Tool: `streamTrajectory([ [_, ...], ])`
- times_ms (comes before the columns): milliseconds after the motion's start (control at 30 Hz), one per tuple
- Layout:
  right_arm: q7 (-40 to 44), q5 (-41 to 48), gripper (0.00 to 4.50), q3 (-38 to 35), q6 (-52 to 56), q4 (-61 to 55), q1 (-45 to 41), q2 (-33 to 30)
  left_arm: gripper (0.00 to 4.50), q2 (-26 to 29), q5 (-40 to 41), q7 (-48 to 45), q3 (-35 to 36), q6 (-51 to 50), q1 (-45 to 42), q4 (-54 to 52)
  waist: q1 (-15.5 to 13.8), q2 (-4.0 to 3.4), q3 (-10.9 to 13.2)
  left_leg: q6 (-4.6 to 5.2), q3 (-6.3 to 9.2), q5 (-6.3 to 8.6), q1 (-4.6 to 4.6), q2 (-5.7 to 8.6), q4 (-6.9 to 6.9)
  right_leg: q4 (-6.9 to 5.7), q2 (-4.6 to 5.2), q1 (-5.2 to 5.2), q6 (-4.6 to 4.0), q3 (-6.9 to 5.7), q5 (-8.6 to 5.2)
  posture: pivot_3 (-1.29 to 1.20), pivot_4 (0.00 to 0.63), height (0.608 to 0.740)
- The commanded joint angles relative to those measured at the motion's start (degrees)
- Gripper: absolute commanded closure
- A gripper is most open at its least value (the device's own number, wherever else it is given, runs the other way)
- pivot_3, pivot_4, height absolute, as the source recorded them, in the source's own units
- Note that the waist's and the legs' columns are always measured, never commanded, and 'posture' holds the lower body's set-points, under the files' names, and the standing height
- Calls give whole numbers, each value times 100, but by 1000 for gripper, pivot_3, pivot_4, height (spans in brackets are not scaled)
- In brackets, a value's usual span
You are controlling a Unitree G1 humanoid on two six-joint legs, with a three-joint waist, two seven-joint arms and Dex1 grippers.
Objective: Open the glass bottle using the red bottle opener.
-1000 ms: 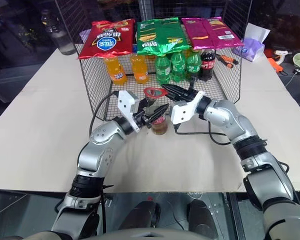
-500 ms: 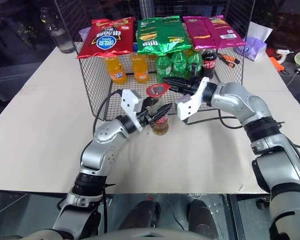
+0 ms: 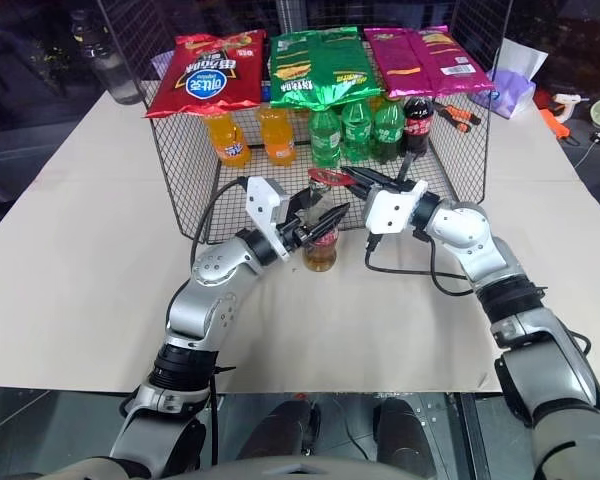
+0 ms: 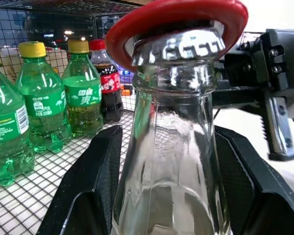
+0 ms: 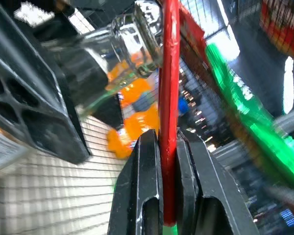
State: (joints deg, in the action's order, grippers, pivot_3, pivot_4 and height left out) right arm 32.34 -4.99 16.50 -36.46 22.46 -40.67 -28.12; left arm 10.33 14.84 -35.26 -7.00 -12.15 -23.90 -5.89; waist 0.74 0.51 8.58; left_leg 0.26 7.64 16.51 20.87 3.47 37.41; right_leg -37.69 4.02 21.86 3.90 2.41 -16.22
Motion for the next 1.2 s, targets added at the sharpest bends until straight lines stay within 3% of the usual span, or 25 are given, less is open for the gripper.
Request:
streamTrajectory([
  [33,200,198,4500,-111,247,-630,80,73,2019,-26,2,-31,-116,-45,41,53,-9,0,1,0,-1,0,1,0,0,0,0,0,0,0,0,0,150,740],
  [467,73,171,4500,-455,933,-1446,-1,391,2019,18,13,-35,-123,-67,76,25,-11,3,5,0,-1,0,7,3,1,0,1,7,0,-1,0,0,150,740],
  [700,-62,381,4500,-760,1435,-1420,407,468,2019,50,6,-32,-116,-47,115,-12,-18,3,5,0,-1,0,7,2,0,0,1,8,0,-1,0,0,150,740],
  [800,86,811,4500,-927,2135,-1759,834,482,2019,71,26,-43,-93,-22,149,-57,-15,3,5,0,0,0,8,2,0,2,1,8,0,-1,0,0,150,740],
  [967,923,2263,4500,-1025,4636,-3137,1945,-63,2019,121,86,-69,-37,4,214,-149,-44,2,5,0,5,0,11,-1,-3,2,1,9,0,-4,0,0,150,740],
  [1200,1287,2796,4500,-799,6395,-4180,2764,-697,2019,157,112,-23,-20,30,254,-225,-29,3,6,2,5,1,16,0,0,2,2,10,0,-5,0,0,150,740],
])
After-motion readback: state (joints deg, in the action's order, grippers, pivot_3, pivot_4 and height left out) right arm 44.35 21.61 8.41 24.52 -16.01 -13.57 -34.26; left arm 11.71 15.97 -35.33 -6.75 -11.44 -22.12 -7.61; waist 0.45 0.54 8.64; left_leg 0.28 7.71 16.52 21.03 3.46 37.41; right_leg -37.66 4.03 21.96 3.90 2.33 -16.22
